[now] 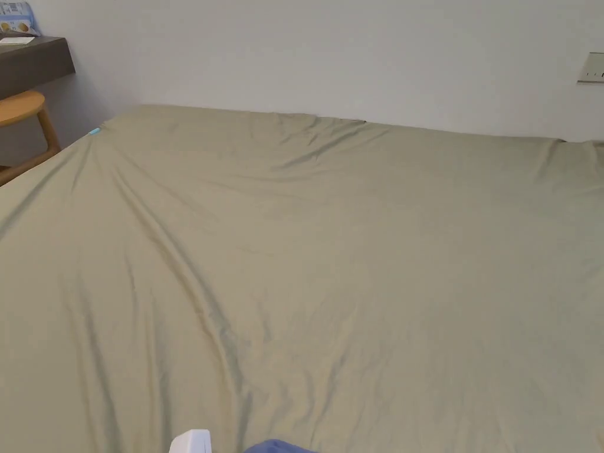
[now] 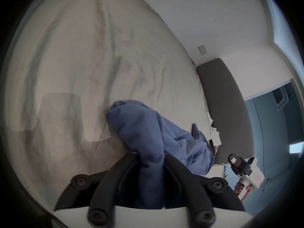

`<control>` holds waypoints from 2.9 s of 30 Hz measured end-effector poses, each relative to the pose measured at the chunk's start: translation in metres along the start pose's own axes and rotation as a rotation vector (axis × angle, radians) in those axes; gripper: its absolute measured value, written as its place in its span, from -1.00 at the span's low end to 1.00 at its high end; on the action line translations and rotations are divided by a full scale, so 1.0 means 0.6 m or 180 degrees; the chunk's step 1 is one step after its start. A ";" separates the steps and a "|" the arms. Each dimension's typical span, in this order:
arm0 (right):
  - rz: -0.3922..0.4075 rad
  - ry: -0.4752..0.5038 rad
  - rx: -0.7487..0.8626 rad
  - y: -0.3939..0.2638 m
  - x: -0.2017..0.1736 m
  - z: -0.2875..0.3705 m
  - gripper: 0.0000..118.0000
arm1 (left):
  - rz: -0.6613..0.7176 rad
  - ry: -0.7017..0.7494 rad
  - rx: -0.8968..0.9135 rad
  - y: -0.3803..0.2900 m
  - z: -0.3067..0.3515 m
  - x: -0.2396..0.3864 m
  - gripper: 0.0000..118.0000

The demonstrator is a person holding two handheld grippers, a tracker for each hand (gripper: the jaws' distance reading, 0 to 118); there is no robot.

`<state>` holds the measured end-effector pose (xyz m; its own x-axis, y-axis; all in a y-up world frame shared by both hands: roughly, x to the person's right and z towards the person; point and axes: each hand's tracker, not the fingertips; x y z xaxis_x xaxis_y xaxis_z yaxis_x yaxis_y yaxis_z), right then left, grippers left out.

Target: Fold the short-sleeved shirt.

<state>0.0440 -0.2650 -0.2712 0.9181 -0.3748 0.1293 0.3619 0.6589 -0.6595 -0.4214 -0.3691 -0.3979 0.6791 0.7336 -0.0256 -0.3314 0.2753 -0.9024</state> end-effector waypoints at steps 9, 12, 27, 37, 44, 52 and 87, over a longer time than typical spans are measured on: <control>-0.0055 -0.0056 0.0014 0.003 0.007 0.007 -0.99 | 0.0808 -0.0603 0.0673 0.008 0.154 -0.018 -0.79; -0.0118 -0.0020 0.0029 0.003 0.009 0.004 -0.99 | 0.0794 -0.0526 0.1093 0.017 0.229 -0.023 -0.79; -0.0091 0.0112 -0.0068 -0.021 0.007 -0.002 -0.99 | -0.0896 0.0994 0.0586 -0.013 0.127 0.165 -0.80; -0.0402 -0.0148 0.0084 -0.034 0.064 0.036 -0.99 | -0.1467 0.0575 -0.0277 -0.061 -0.097 0.299 -0.80; -0.0496 -0.0267 0.0074 -0.036 0.080 0.034 -0.99 | -0.1740 0.0287 -0.0609 -0.103 -0.126 0.323 -0.23; -0.0432 -0.0164 0.0010 -0.029 0.069 0.022 -0.99 | -0.0846 -0.0246 0.0056 -0.036 -0.022 0.277 -0.47; 0.0422 0.0919 -0.1419 -0.096 -0.147 -0.289 -1.00 | 0.0026 0.0329 0.1151 -0.128 0.145 0.098 -0.94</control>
<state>-0.0859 -0.3827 -0.3731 0.8466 -0.5124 -0.1435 0.0846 0.3960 -0.9144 -0.4130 -0.2927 -0.2929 0.7320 0.6751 -0.0921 -0.5343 0.4849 -0.6923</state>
